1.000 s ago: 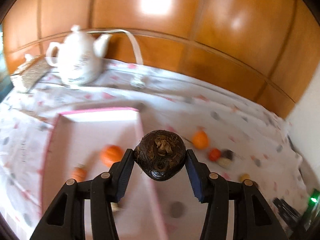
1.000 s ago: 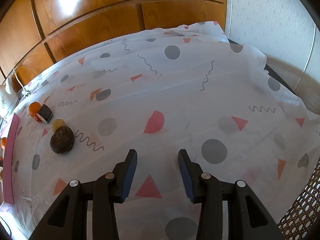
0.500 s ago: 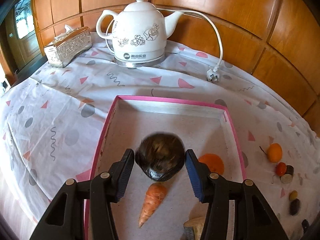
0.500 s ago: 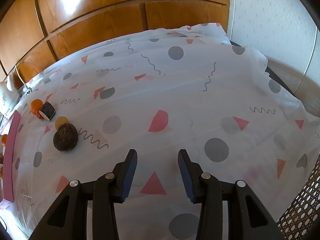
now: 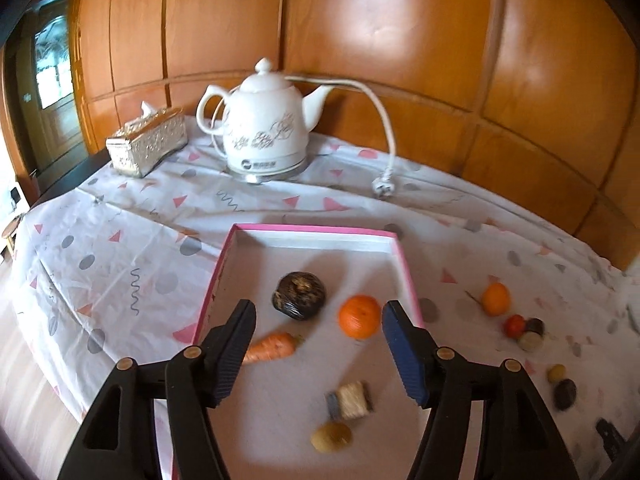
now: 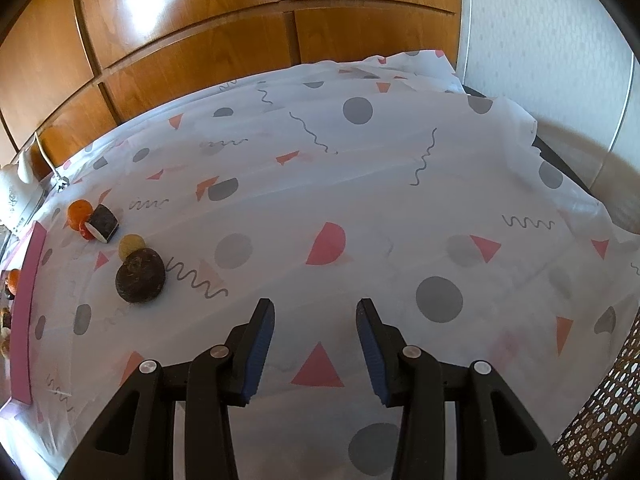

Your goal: Organize fruits

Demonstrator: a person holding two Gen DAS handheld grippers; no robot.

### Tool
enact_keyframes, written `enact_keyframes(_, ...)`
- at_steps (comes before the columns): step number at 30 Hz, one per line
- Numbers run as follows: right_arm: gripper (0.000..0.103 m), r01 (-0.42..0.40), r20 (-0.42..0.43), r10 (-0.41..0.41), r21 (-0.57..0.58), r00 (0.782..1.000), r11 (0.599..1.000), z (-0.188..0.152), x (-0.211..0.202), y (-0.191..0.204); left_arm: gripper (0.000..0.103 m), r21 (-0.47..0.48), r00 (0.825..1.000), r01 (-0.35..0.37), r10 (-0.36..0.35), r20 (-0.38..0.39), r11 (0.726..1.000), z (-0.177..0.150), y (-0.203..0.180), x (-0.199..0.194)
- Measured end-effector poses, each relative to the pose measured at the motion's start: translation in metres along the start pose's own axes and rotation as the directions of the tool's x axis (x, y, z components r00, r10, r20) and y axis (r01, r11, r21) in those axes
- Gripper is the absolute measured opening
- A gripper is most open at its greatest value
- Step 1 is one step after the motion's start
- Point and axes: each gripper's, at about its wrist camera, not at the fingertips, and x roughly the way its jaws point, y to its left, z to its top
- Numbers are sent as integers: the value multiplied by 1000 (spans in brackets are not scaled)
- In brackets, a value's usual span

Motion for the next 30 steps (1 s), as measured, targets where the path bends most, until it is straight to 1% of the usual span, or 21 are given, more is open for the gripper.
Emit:
enact_keyframes(6,43,-8,4,8,-4,1000,1000,-1,-3,2,66,18,999,45,-45,2,999,-16,-10,-23)
enact_keyframes(11,43,-19,9,19,-13,1000,1000,-3,-7,5,68,29,998,63,-63,0,998,-29,-17,-38)
enact_keyframes(19,43,-32,19,33,-23,999,999,-6,-13,8,69,47,997,71,-71,-7,996,-46,-21,-52)
enact_keyframes(21,43,-29,18,29,-23,999,999,-8,-13,8,74,47,997,71,-71,1,996,-50,-22,-55)
enact_keyframes(23,43,-23,14,23,-22,1000,1000,-9,-12,6,76,44,997,73,-74,8,996,-54,-22,-57)
enact_keyframes(30,43,-1,2,1,-17,1000,1000,-11,-7,2,77,34,997,72,-72,1,997,-62,-19,-54)
